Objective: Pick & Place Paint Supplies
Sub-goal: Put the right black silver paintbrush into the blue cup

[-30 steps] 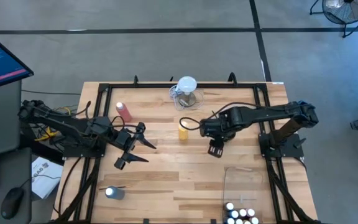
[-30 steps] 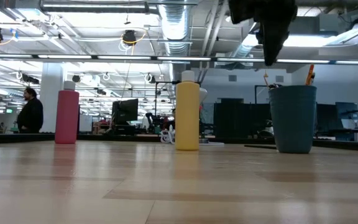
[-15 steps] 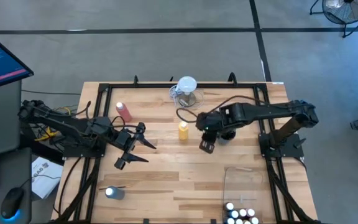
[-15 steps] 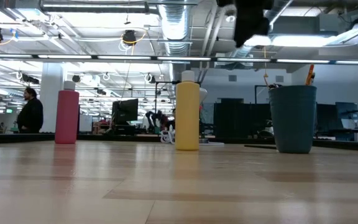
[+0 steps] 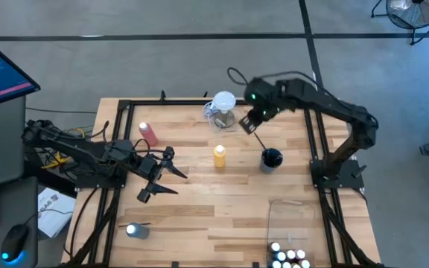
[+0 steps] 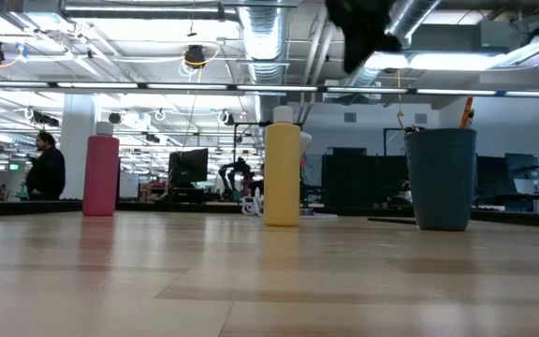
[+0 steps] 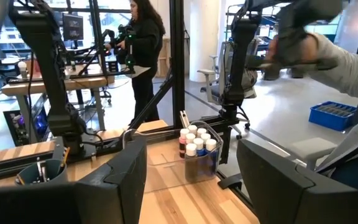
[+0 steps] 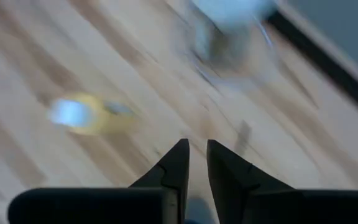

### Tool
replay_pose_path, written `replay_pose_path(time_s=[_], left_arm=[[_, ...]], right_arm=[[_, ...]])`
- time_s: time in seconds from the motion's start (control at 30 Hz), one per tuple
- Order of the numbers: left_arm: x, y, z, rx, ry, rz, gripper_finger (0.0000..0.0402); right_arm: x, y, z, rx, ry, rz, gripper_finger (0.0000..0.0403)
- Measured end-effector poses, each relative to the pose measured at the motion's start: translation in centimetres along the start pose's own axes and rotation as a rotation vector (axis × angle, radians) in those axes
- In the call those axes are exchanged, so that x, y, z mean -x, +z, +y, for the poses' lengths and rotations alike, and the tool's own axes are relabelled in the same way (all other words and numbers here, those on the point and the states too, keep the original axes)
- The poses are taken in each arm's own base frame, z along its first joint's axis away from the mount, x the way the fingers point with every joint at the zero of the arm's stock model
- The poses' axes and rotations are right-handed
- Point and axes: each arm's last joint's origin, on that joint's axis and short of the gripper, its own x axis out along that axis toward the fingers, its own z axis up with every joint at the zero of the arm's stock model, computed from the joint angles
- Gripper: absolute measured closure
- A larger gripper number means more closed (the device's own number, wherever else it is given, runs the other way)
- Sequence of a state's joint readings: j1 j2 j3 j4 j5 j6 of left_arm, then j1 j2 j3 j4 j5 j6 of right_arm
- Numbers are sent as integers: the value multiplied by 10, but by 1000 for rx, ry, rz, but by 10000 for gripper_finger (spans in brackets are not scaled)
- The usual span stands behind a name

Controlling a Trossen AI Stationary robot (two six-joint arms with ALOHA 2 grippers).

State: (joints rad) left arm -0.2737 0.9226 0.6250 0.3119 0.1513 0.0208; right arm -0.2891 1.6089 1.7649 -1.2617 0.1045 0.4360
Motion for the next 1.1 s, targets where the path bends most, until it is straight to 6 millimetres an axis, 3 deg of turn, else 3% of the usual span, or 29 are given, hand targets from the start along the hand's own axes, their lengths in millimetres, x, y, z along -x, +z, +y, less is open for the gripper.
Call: replay_pose_path(time_s=[0.1,0.23,0.47,0.63,0.83,1.1], left_arm=[[0,0,0,1,0,4,192],[0,-1,0,1,0,8,192],[1,-3,6,4,27,32,192],[1,-5,9,10,43,47,192],[1,-5,8,33,38,53,192],[2,-10,8,66,37,101,192]], right_arm=[[-20,5,-33,-62,-68,162,352],[-45,13,-52,-74,-121,268,353],[-98,17,-42,21,-130,408,353],[-120,11,-31,56,-138,500,353],[-142,4,-26,-4,-191,461,353],[-140,-45,-42,-32,-224,511,353]])
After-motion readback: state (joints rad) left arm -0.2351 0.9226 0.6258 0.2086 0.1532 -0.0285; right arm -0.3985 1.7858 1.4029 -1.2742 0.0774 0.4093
